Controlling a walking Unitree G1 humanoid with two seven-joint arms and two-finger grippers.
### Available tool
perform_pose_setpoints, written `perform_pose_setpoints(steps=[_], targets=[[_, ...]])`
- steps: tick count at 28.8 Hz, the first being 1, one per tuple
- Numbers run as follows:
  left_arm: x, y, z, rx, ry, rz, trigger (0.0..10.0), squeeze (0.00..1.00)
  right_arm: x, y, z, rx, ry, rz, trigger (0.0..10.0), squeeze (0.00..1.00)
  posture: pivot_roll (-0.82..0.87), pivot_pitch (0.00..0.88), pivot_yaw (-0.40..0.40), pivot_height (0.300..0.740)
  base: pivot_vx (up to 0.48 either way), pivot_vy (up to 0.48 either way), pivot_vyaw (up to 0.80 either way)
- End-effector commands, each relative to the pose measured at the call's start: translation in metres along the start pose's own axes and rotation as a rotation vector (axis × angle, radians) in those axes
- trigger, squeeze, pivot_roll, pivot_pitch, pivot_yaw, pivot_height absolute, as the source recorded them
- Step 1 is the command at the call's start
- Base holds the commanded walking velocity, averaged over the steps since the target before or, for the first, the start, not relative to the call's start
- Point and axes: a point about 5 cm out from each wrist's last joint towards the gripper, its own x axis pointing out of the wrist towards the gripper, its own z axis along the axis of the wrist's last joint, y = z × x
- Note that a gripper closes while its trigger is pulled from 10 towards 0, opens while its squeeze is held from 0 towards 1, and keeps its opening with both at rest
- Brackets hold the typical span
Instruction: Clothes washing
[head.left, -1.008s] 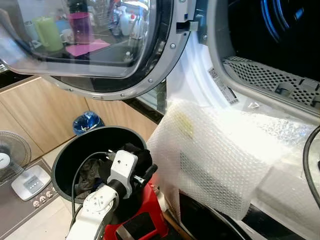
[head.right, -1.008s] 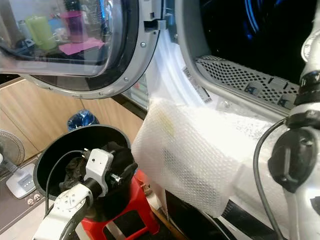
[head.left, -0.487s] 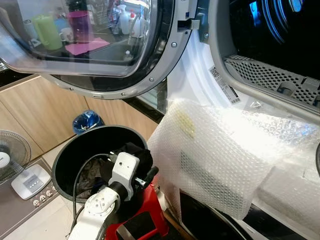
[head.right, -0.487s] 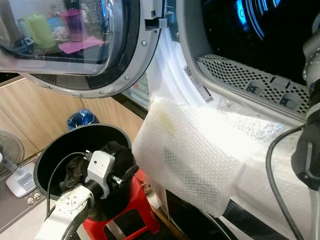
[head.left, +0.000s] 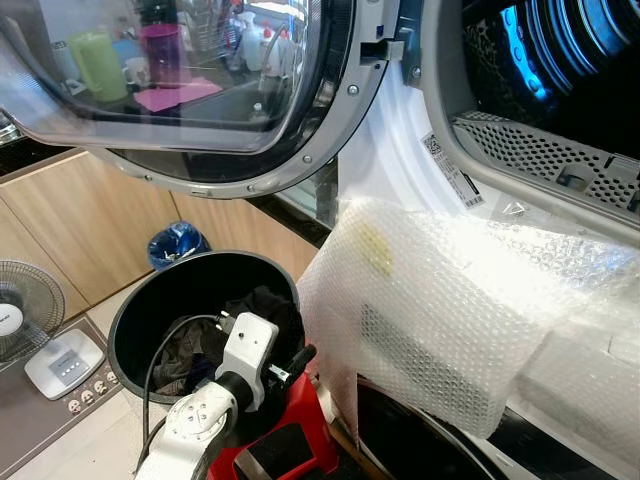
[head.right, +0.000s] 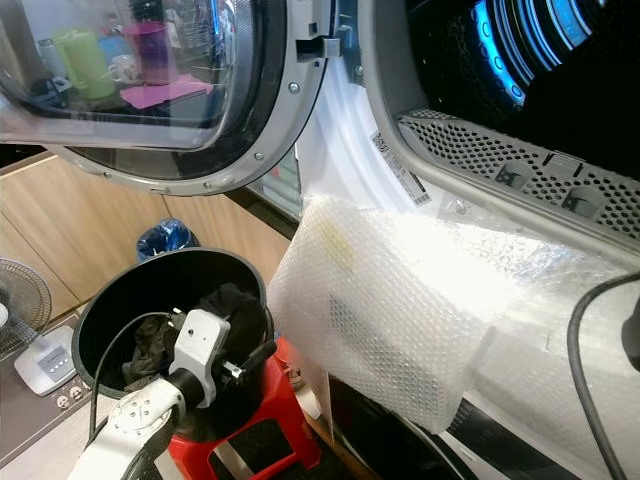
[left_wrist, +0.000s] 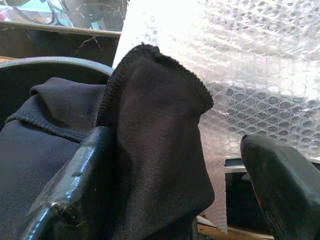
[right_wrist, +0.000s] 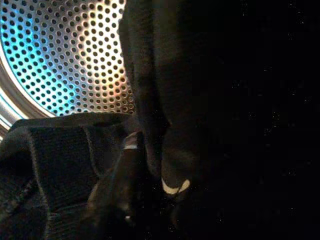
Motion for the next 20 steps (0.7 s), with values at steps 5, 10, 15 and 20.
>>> perform_pose_setpoints(steps=[5, 10, 15, 20], targets=[[-0.003, -0.002, 0.000, 0.004, 0.016, -0.018, 10.0, 0.00, -0.003, 0.017, -0.002, 0.079, 0.020, 0.174, 10.0, 1.00, -0.07, 0.089, 0.074, 0.740, 0.000, 0.000, 0.00], [-0.004, 0.000, 0.001, 0.007, 0.018, -0.020, 10.0, 0.00, -0.007, 0.025, 0.018, -0.023, -0.143, 0.187, 10.0, 1.00, -0.06, 0.089, 0.081, 0.740, 0.000, 0.000, 0.00], [-0.003, 0.000, 0.003, 0.005, 0.014, -0.019, 10.0, 0.00, -0.017, 0.030, 0.053, -0.159, -0.463, 0.135, 10.0, 1.00, -0.06, 0.088, 0.082, 0.740, 0.000, 0.000, 0.00], [-0.004, -0.001, 0.002, 0.003, 0.019, -0.024, 10.0, 0.00, -0.012, 0.039, -0.014, -0.281, -0.099, 0.265, 10.0, 1.00, -0.06, 0.089, 0.082, 0.740, 0.000, 0.000, 0.00]])
